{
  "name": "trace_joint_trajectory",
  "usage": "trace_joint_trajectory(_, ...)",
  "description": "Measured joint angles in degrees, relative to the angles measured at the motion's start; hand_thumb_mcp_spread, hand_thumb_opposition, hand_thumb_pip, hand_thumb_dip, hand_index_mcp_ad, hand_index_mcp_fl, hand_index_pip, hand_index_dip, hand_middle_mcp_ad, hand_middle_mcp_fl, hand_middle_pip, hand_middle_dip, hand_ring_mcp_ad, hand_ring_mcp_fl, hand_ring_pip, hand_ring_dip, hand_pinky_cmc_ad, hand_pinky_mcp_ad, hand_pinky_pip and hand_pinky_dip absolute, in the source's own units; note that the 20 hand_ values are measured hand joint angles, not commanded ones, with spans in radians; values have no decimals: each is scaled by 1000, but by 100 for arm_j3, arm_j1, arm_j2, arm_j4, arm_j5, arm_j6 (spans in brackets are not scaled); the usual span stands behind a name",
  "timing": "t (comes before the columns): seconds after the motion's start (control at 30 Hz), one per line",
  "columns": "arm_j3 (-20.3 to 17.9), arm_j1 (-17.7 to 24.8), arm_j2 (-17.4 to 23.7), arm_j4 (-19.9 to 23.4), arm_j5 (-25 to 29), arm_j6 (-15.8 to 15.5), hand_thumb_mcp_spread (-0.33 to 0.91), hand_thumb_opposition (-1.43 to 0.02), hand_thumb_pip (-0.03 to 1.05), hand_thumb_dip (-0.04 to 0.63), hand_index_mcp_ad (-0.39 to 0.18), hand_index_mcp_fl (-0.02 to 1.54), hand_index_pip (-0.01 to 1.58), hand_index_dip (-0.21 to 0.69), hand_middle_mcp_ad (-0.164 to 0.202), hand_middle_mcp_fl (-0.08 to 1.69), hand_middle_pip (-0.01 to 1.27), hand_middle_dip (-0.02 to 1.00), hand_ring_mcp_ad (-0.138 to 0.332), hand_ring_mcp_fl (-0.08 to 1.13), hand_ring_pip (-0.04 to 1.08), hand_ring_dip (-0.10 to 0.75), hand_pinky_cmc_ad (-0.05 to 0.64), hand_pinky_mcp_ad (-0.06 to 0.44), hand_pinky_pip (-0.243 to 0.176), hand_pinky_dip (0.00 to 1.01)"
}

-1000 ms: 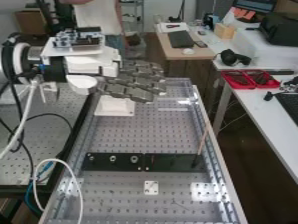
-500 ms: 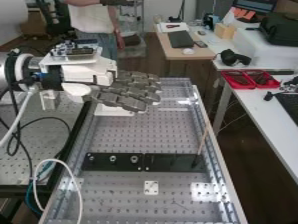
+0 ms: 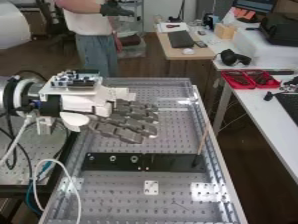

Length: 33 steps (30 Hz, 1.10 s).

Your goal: Grab the bearing and place it in the white container

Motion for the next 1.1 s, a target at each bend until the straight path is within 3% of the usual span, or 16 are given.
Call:
trace_joint_trajectory(0.17,71,-296,-284,339,-525,-35,264,-698,468,63,19,38,86,31,24,24,152,138,218,14,87,21,312,201,-89,202)
trace_joint_trajectory(0.53,502,-520,-929,380,-1127,-101,314,-709,478,94,-56,54,166,10,24,37,152,140,218,10,87,21,316,201,-89,201)
trace_joint_trajectory(0.83,668,-560,-1247,503,-1366,-198,375,-724,522,129,-96,54,342,10,23,35,152,140,218,3,87,21,312,201,-89,188)
trace_joint_trajectory(1.1,888,-581,-1497,420,-1540,-305,398,-742,524,159,-131,59,628,14,23,21,152,155,218,0,87,21,312,201,-89,176)
